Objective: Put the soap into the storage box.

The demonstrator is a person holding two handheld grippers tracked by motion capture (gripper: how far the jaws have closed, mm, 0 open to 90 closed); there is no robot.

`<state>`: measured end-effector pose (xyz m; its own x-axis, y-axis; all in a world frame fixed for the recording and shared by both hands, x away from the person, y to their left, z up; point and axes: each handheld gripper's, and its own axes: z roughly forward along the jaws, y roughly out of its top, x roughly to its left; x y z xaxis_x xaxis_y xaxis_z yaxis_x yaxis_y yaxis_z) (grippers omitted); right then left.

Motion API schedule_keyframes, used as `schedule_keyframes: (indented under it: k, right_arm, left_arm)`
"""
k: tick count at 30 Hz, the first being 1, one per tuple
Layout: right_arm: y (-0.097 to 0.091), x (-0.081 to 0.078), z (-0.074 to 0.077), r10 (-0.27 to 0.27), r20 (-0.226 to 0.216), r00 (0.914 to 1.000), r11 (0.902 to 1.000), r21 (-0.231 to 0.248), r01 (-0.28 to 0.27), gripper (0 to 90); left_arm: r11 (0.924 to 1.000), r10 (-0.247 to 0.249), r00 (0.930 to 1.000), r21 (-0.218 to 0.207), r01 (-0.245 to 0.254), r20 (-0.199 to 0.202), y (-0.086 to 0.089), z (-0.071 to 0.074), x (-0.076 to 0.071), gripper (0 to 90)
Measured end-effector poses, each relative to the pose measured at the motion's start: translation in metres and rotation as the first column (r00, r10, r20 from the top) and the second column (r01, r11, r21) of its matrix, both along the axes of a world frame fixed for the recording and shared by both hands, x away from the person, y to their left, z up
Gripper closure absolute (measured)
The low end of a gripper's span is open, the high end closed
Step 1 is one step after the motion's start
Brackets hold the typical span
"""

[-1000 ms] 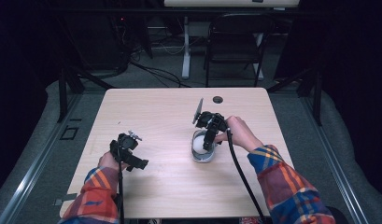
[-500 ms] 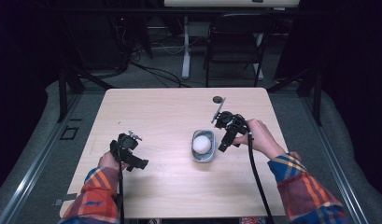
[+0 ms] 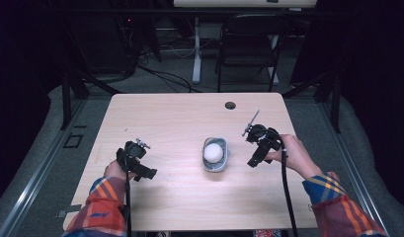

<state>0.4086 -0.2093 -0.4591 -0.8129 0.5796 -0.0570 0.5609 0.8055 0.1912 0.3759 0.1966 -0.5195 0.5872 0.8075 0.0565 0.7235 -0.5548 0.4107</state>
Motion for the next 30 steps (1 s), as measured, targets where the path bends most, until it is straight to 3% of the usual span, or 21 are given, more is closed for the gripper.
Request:
schedule_keyframes:
  k: [4,11,12,14,17,20,21,30]
  right_arm:
    - [-0.016,-0.007,-0.003,-0.015,-0.01,0.9998,0.9997,-0.018,0.015,3.7]
    - [-0.033,-0.016,-0.008,-0.049,-0.003,0.9988,0.9988,-0.006,0.049,1.9]
    - [-0.035,-0.017,-0.008,-0.048,0.002,0.9988,0.9984,-0.028,0.048,1.7]
    - [-0.042,-0.022,-0.014,-0.07,0.005,0.9975,0.9975,-0.003,0.07,1.3]
    - [-0.049,-0.026,-0.019,-0.069,0.001,0.9976,0.9971,-0.03,0.069,1.3]
    - [-0.054,-0.03,-0.025,-0.091,0.005,0.9958,0.9957,-0.013,0.092,1.4]
    - [-0.058,-0.034,-0.027,-0.086,0.004,0.9963,0.9953,-0.045,0.086,1.7]
    - [-0.075,-0.051,-0.048,-0.119,0.01,0.9929,0.9929,-0.006,0.119,5.9]
  left_arm:
    - [1.0,0.003,1.0,-0.003,-0.003,0.001,0.0,0.0,0.0,0.2]
    - [1.0,0.003,1.0,-0.003,-0.003,0.002,0.0,0.0,0.0,0.1]
    - [1.0,0.003,1.0,-0.002,-0.003,0.002,0.0,0.0,0.0,0.2]
    - [1.0,0.003,1.0,-0.002,-0.003,0.003,0.0,0.0,0.0,0.2]
    - [1.0,0.005,1.0,-0.003,-0.005,0.003,0.0,0.0,0.0,0.2]
    - [1.0,0.003,1.0,-0.002,-0.003,0.002,0.0,0.0,0.0,0.2]
    - [1.0,0.004,1.0,-0.003,-0.004,0.002,0.0,0.0,0.0,0.2]
    - [1.0,0.003,1.0,-0.003,-0.003,0.003,0.0,-0.001,0.0,0.2]
